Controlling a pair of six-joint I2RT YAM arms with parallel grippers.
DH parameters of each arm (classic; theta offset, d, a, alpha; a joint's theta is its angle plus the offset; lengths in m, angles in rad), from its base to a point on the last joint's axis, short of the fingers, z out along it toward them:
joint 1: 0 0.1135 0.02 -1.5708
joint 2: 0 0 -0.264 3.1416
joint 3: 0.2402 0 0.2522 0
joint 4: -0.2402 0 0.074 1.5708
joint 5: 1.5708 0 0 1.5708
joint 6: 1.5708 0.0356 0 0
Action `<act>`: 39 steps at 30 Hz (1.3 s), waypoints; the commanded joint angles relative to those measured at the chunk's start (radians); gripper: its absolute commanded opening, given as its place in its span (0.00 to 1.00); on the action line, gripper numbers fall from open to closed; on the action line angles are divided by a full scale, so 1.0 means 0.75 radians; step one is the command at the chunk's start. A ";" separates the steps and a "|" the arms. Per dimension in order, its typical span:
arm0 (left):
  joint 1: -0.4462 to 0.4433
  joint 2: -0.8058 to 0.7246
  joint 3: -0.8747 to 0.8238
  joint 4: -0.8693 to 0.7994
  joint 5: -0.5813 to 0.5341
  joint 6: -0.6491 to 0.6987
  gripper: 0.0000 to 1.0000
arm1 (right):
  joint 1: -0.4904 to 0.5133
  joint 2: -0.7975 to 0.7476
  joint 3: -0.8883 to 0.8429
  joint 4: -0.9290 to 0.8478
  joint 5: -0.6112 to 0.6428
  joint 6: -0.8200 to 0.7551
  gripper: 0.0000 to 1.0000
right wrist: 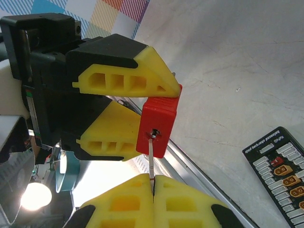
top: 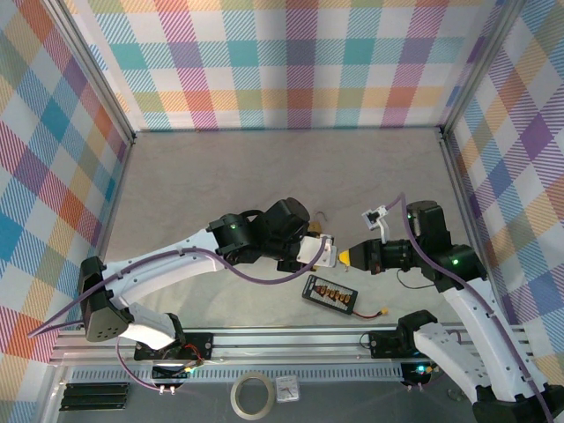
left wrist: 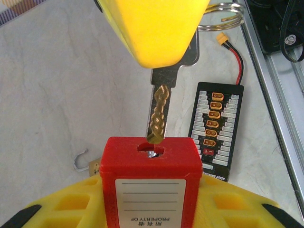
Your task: Unlock with the key
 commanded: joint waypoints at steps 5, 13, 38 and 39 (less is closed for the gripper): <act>-0.027 0.016 0.061 0.024 0.006 0.014 0.00 | 0.003 -0.011 -0.025 0.038 -0.035 0.004 0.00; -0.027 0.016 0.057 0.030 0.007 0.012 0.00 | 0.004 -0.016 -0.043 0.035 -0.025 0.004 0.00; -0.139 0.089 0.110 -0.001 -0.078 0.124 0.00 | 0.017 0.052 -0.054 0.060 -0.089 0.003 0.00; -0.141 0.092 0.112 0.006 -0.076 0.125 0.00 | 0.021 0.052 -0.058 0.064 -0.094 0.004 0.00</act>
